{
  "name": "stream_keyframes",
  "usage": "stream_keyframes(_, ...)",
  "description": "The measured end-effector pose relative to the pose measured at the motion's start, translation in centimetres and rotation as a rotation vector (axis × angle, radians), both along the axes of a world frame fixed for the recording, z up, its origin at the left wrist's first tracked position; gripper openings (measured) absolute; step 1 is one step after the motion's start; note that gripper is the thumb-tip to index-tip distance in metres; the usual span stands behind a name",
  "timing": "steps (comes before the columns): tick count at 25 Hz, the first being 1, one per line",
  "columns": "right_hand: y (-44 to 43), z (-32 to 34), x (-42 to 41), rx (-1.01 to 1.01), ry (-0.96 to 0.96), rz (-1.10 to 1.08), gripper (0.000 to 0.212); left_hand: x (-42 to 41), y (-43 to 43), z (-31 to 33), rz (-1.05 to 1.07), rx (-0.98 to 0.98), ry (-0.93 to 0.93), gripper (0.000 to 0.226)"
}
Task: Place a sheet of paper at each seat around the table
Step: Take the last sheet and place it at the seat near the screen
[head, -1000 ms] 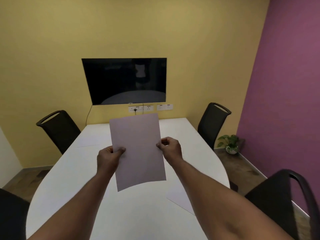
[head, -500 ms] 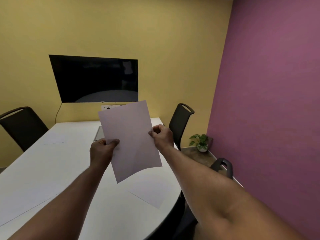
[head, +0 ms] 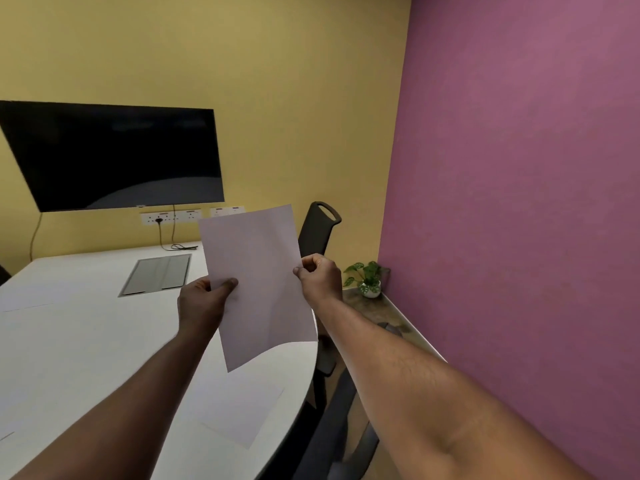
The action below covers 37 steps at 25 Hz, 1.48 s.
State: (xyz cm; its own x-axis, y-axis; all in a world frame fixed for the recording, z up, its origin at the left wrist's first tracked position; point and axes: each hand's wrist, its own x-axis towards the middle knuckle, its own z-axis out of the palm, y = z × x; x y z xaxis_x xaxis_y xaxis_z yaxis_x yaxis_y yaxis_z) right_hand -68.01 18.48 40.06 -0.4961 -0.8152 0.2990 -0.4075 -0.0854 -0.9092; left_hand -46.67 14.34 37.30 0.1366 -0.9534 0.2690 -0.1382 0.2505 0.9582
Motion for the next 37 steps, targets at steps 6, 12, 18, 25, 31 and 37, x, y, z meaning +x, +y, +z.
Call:
stream_keyframes(6, -6.1, -1.2, -10.5, 0.024, 0.046, -0.022, 0.01, -10.9, -6.4, -0.9, -0.008, -0.003, 0.011, 0.015)
stream_keyframes(12, -11.5, -0.7, -18.7, 0.031, 0.041, -0.003, 0.014, -18.7, -10.7, 0.5, 0.025, -0.01, -0.044, 0.005)
stream_keyframes(18, -19.8, -2.6, -27.9, 0.044, 0.029, 0.109, 0.005, -27.0, -17.3, -1.7, 0.147, 0.012, -0.056, 0.016)
stream_keyframes(25, -30.4, -2.6, -38.3, 0.085, 0.069, 0.31, 0.004, -37.6, -24.2, -3.3, 0.334, 0.058, 0.013, 0.021)
stream_keyframes(31, -41.2, -1.1, -41.8, 0.056, 0.048, 0.443, 0.006, -42.2, -32.1, -2.8, 0.457, 0.089, 0.019, 0.017)
stream_keyframes(37, -55.4, -2.0, -42.2, 0.031, 0.091, 0.518, 0.003, -42.6, -44.3, -4.5, 0.548, 0.085, 0.044, 0.025)
